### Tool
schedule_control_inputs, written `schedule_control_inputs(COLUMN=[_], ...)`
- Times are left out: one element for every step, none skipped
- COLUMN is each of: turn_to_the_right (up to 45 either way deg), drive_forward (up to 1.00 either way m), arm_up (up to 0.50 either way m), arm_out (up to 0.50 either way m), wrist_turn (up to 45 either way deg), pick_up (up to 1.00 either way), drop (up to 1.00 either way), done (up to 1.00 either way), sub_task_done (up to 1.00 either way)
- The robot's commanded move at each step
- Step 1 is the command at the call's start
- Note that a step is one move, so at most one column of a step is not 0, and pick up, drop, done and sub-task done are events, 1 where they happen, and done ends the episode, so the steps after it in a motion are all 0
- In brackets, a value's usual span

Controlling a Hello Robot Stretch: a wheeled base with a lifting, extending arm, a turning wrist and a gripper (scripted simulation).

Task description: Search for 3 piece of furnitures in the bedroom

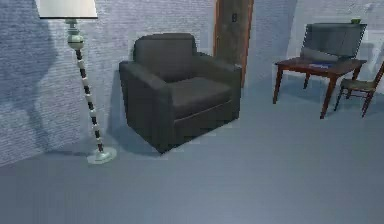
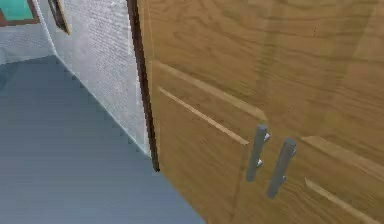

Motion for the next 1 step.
schedule_control_inputs(turn_to_the_right=[-33.0], drive_forward=[0.00], arm_up=[0.00], arm_out=[0.00], wrist_turn=[0.0], pick_up=[0.00], drop=[0.00], done=[0.00], sub_task_done=[0.00])
